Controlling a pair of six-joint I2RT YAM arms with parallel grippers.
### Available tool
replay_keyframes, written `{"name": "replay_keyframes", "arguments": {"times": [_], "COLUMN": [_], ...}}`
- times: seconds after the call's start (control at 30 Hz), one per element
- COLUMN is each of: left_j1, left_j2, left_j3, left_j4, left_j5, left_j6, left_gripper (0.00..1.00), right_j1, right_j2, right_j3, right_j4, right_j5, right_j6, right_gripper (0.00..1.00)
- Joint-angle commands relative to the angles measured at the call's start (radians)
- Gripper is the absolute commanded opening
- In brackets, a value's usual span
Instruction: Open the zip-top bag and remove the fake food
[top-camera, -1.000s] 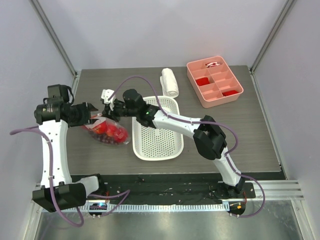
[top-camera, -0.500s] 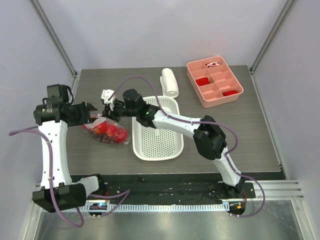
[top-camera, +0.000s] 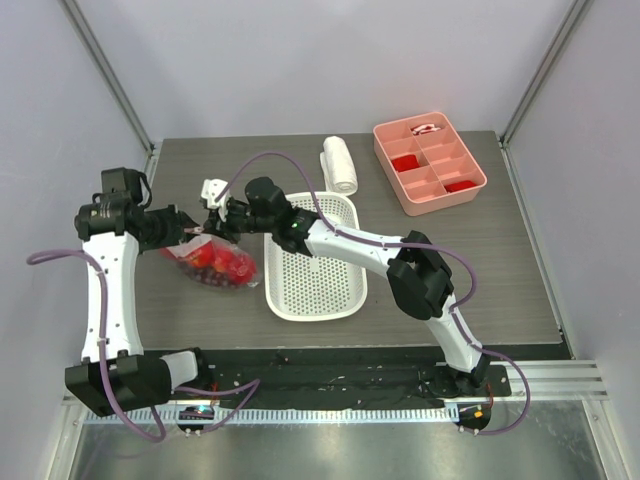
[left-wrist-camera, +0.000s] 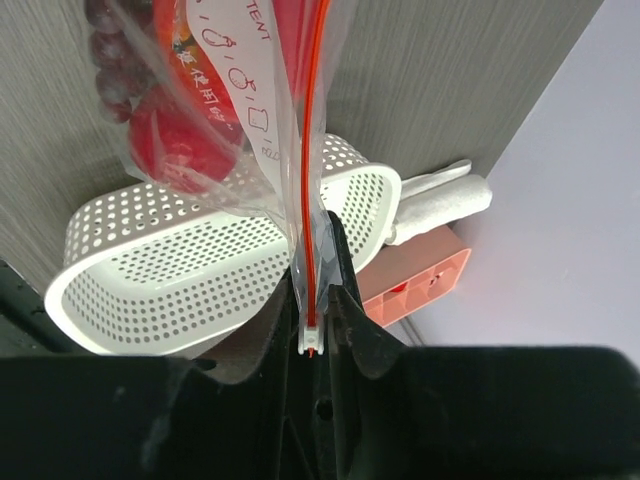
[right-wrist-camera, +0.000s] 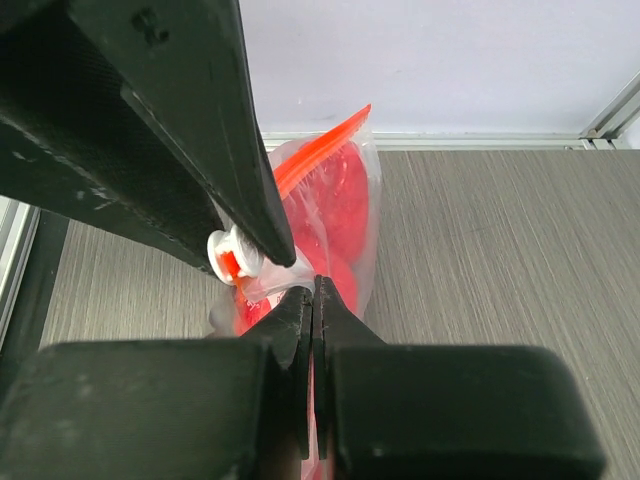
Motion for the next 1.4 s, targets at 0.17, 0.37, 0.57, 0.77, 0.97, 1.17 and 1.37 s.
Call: {"name": "replay_keyframes", "arguments": {"times": [0.17, 0.37, 0.57, 0.77, 0.97, 1.17, 1.37], "left_j1": [-0.001, -0.001, -0.001, -0.001, 0.001, 0.002, 0.004], "left_j2": [0.008, 0.008, 0.045, 0.082, 0.068, 0.070, 0.053], "left_j3": [0.010, 0.021, 0.071, 0.130, 0.102, 0.101, 0.041], "left_j4": [0.031, 0.018, -0.028, -0.042, -0.035, -0.034, 0.005], "left_j5": [0.012, -0.009, -0.011, 0.007, 0.010, 0.003, -0.097], "left_j6": [0.036, 0.058, 0.146, 0.224, 0.204, 0.195, 0.197], "left_gripper": [0.11, 0.00, 0.00, 0.00, 0.00, 0.00, 0.00], "right_j1": [0.007, 0.009, 0.011, 0.012, 0.014, 0.021, 0.027], "right_j2": [-0.064, -0.086, -0.113, -0.078, -0.072, -0.081, -0.171], "right_j3": [0.057, 0.048, 0.025, 0.098, 0.103, 0.104, -0.072], "right_j4": [0.002, -0.010, -0.043, -0.107, -0.099, -0.116, 0.083], "right_j5": [-0.012, -0.001, -0.079, -0.138, -0.133, -0.049, 0.182], "right_j6": [-0.040, -0.038, -0.064, -0.078, -0.080, -0.080, 0.008], "right_gripper": [0.01, 0.20, 0.41, 0.33, 0.14, 0.01, 0.01]}}
